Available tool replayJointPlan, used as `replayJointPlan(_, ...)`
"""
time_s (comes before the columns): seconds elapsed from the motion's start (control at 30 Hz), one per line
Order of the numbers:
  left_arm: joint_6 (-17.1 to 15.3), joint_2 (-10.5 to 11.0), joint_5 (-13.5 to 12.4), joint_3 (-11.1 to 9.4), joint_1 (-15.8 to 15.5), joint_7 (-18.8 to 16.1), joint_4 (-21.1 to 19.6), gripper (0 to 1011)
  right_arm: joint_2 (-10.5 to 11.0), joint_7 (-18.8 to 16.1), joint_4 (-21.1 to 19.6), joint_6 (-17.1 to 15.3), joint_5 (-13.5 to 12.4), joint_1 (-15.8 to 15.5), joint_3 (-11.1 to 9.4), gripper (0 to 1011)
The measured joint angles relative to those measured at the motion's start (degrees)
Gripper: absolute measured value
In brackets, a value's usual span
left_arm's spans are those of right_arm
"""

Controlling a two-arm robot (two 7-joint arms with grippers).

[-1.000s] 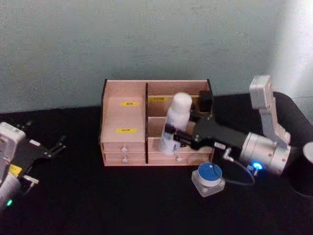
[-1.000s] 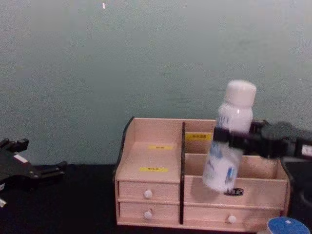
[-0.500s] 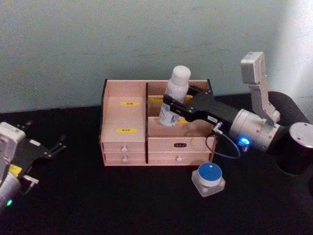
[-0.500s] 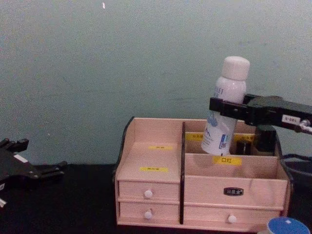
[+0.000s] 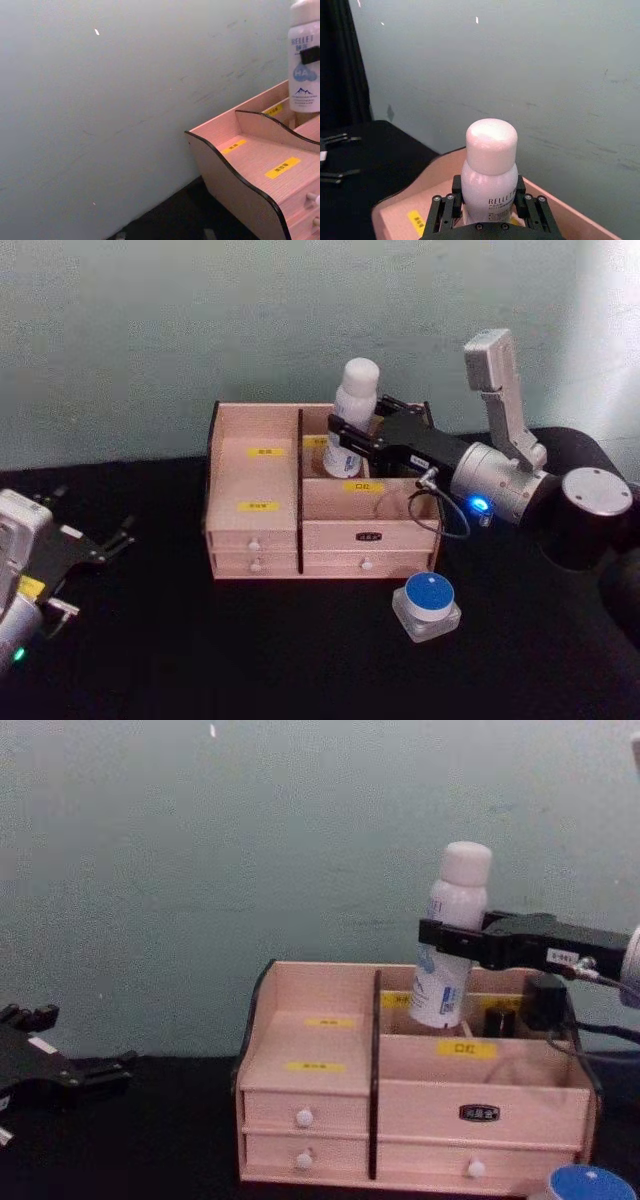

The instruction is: Pick up the facial cleanser and watermelon frost from the table and place them into the tiered storage box.

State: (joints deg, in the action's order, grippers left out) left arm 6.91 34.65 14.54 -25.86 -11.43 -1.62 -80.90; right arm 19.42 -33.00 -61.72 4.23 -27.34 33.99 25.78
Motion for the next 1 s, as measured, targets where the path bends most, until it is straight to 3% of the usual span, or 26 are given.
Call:
replayJointPlan(0.4, 0.00, 0.00, 0.00, 0.00, 0.00, 0.00, 0.00, 1001, -2.57, 0.06, 5.77, 1.05, 2.20, 2.89, -0.69, 593)
replayJointPlan(1.0, 0.00, 0.00, 0.00, 0.00, 0.00, 0.00, 0.00, 1001, -4.68, -0.85, 10.85, 1.59, 4.57, 4.88, -1.24, 593)
